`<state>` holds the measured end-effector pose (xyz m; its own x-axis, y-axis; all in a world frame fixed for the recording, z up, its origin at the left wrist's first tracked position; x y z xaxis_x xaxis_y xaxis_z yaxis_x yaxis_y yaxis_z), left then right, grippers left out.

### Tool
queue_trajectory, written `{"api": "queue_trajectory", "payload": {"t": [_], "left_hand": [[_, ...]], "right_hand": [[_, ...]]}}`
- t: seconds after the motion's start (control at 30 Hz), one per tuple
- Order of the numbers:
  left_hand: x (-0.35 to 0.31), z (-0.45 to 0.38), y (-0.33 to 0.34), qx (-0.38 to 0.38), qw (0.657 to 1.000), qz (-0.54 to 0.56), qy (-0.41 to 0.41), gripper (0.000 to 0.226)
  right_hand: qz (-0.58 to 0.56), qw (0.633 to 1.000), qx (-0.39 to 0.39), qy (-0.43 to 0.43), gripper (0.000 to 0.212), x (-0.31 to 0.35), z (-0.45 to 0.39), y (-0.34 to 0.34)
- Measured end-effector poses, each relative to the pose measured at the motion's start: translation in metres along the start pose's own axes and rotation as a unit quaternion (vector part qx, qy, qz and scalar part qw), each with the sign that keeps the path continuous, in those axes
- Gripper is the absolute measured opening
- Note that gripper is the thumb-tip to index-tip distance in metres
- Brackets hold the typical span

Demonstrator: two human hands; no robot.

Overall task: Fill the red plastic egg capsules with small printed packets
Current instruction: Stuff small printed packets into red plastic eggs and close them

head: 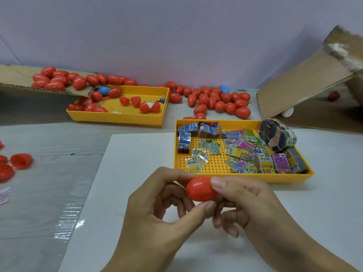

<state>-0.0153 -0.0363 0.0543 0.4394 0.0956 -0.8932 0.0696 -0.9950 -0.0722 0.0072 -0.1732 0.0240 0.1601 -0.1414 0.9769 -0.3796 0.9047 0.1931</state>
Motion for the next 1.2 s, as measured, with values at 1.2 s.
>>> {"api": "queue_trajectory", "payload": {"t": [1.2], "left_hand": [[0.031, 0.009, 0.007, 0.039, 0.909, 0.17, -0.378, 0.073]], "right_hand": [[0.589, 0.776, -0.222, -0.035, 0.016, 0.042, -0.033, -0.097]]}}
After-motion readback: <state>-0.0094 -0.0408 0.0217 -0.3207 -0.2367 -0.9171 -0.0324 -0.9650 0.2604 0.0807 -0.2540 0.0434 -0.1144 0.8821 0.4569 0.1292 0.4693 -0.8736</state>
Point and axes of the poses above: each hand's wrist, its own z-axis away from the middle knuckle, its own y-axis out of the palm, x = y × z, the point moved 8 cm from there along -z, towards the middle knuckle, and after that the axes turned 1 degree about -y, right-handed, at the moved point
